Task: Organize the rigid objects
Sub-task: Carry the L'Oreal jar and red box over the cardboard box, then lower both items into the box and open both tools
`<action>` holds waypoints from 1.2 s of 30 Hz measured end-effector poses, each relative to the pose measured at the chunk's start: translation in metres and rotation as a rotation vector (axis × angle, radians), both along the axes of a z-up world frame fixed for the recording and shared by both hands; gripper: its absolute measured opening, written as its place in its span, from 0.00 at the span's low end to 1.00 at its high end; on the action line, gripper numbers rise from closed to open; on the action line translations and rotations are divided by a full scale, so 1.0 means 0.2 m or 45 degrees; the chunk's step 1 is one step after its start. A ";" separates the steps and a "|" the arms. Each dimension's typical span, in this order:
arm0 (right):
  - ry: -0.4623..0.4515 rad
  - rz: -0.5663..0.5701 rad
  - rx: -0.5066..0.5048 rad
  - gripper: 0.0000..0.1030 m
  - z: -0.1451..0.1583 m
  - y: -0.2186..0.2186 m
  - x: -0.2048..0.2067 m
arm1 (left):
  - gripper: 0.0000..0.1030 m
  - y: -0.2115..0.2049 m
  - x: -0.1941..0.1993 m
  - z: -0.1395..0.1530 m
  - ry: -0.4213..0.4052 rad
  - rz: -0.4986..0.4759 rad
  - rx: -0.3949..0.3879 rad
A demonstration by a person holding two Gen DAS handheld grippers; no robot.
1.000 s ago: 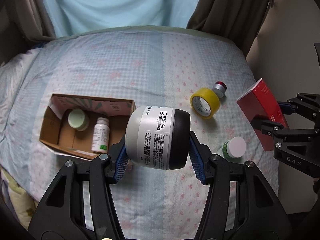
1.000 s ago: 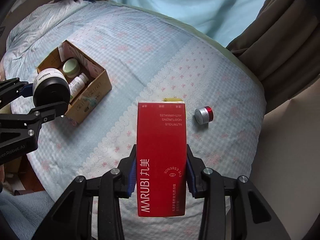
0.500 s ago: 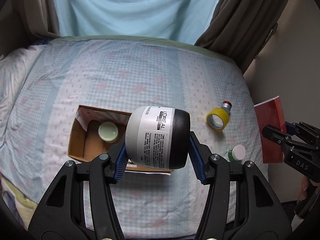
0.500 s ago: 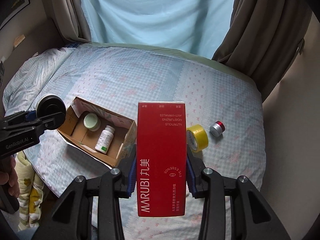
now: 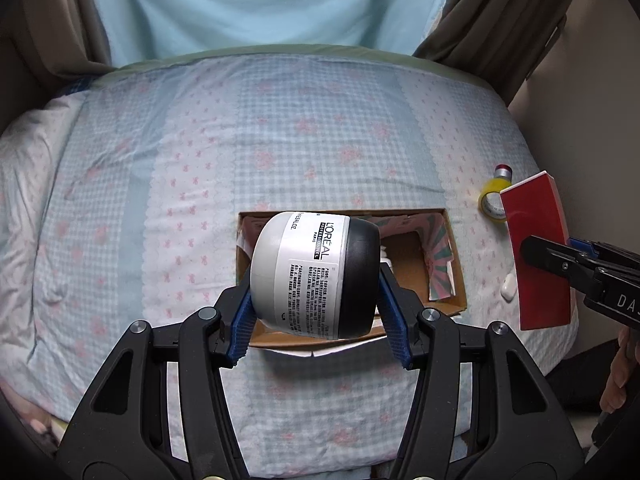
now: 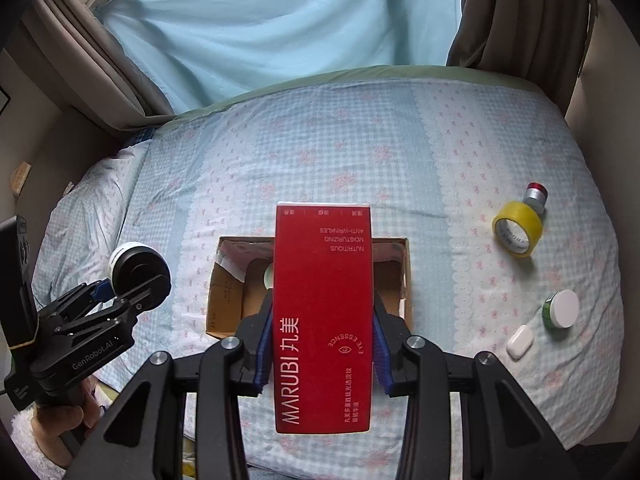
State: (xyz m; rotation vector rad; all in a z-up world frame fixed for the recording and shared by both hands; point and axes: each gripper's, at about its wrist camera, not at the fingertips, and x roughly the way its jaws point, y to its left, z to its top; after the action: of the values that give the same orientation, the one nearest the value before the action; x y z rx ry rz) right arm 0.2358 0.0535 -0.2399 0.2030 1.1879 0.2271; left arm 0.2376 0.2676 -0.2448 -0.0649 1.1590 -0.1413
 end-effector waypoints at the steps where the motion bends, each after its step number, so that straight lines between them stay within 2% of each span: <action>1: 0.022 -0.004 0.009 0.37 -0.03 0.03 0.02 | 0.50 0.02 0.01 -0.03 0.015 -0.006 -0.003; 9: 0.212 -0.030 0.078 0.37 -0.37 0.20 0.16 | 0.50 0.06 0.15 -0.35 0.137 -0.074 0.014; 21: 0.483 -0.120 0.124 0.37 -0.94 0.23 0.36 | 0.50 -0.03 0.28 -0.92 0.383 -0.184 0.110; 28: 0.534 -0.107 0.142 0.37 -1.04 0.24 0.43 | 0.50 -0.11 0.27 -1.03 0.462 -0.264 0.205; 31: 0.551 -0.075 0.107 0.37 -1.05 0.25 0.46 | 0.50 -0.11 0.27 -1.03 0.472 -0.258 0.210; 33: 0.553 -0.078 0.139 0.37 -1.06 0.25 0.47 | 0.50 -0.11 0.28 -1.02 0.460 -0.263 0.214; 34: 0.558 -0.090 0.155 0.37 -1.06 0.24 0.48 | 0.51 -0.12 0.28 -1.00 0.445 -0.268 0.219; 35: 0.557 -0.103 0.166 0.38 -1.06 0.24 0.49 | 0.58 -0.13 0.28 -0.98 0.430 -0.274 0.232; 36: 0.550 -0.112 0.177 0.41 -1.06 0.23 0.50 | 0.87 -0.14 0.28 -0.96 0.413 -0.277 0.246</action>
State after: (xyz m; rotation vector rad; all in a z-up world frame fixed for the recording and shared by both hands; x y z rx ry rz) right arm 0.3350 0.1004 -0.4518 0.4415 1.5890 0.1940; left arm 0.2934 0.2398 -0.4373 0.2171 1.4977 -0.2156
